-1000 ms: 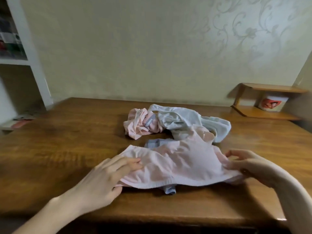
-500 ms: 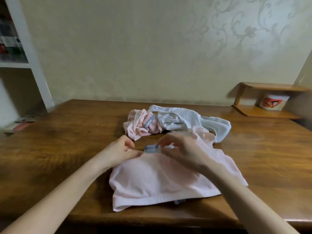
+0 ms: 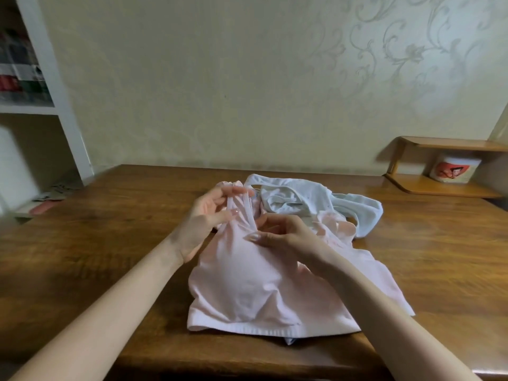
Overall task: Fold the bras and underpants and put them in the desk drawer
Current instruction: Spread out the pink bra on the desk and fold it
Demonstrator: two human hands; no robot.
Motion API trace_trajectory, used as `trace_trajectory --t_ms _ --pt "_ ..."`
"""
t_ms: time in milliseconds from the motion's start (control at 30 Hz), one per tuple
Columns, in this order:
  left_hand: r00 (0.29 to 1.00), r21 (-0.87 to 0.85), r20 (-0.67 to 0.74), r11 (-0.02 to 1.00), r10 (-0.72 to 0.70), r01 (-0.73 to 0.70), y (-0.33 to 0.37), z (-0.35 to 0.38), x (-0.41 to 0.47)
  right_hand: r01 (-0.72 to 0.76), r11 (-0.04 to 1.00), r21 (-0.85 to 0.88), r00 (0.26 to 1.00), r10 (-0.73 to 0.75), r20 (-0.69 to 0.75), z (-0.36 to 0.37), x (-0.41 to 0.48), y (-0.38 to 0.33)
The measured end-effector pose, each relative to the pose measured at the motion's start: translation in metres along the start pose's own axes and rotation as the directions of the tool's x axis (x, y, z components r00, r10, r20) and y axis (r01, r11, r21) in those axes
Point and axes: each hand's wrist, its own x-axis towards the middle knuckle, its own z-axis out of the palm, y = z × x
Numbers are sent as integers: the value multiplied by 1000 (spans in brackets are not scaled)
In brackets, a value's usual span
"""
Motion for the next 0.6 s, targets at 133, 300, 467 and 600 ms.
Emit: trace_trajectory --t_ms 133,300,467,600 --pt "980 232 -131 966 152 -119 -12 -9 11 15 964 -266 995 12 101 -14 -8 -9" --pt "995 358 -91 934 33 2 -25 -16 18 -154 796 -585 897 -135 -420 -60 -6 -7" --pt "924 932 -112 362 365 -30 -32 9 5 -533 325 -781 833 40 -552 -89 -14 11" --pt "809 674 533 455 246 -582 -19 72 -18 -437 457 -774 865 -24 -502 -81 -4 31"
